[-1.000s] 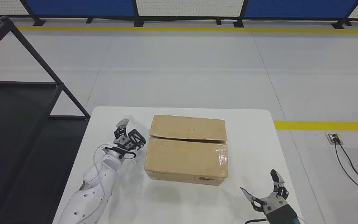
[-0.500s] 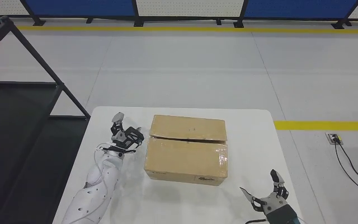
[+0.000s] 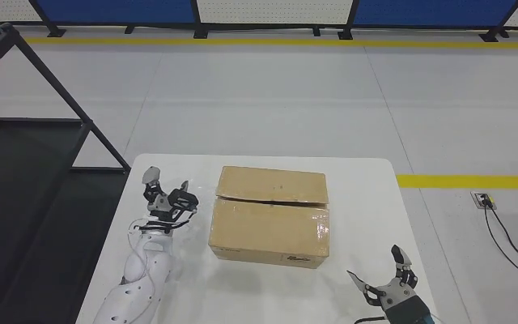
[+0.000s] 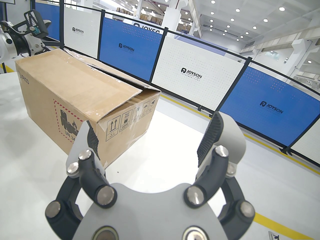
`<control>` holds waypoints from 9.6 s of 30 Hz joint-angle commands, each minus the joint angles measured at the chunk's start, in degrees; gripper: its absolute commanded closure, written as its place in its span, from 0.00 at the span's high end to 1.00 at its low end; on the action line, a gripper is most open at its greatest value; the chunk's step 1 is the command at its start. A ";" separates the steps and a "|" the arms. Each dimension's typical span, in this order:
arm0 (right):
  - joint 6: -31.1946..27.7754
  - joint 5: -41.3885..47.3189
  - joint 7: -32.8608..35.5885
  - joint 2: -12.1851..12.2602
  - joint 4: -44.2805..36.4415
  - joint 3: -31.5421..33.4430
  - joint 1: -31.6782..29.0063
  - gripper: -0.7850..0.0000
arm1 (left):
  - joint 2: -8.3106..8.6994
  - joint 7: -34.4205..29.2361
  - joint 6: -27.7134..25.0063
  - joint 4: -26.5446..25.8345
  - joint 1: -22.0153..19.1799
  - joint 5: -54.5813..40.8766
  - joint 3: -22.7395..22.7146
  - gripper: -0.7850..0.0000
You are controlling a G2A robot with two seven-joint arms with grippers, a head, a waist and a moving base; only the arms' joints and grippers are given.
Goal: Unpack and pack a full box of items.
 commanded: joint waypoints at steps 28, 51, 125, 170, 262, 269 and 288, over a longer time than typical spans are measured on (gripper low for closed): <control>0.00 0.00 0.00 0.00 0.00 0.00 0.00 1.00 | -0.96 -12.33 9.67 -6.19 10.30 6.71 -7.56 1.00; 0.00 0.00 0.00 0.00 0.00 0.00 0.00 1.00 | -1.77 -10.49 12.53 -7.45 16.72 2.70 -13.78 1.00; -15.03 1.96 6.85 0.82 -8.05 0.22 5.56 1.00 | -0.96 9.83 -28.84 -35.91 30.89 -15.55 -25.67 1.00; -31.86 62.97 51.66 2.35 7.82 -1.92 26.05 1.00 | 3.80 -36.15 -76.18 -28.89 19.65 -89.48 -32.38 1.00; -49.66 104.06 83.02 20.56 12.87 -22.34 34.55 1.00 | 11.88 -63.15 -75.71 -30.57 20.63 -114.85 -14.77 1.00; -49.66 107.60 82.25 20.52 12.60 -20.26 34.33 1.00 | 13.06 -62.89 -75.97 -29.75 20.06 -115.57 -13.58 1.00; -39.28 105.61 72.64 18.94 12.23 -21.39 35.07 1.00 | 14.07 -63.37 -75.22 -28.97 19.24 -115.85 -12.96 1.00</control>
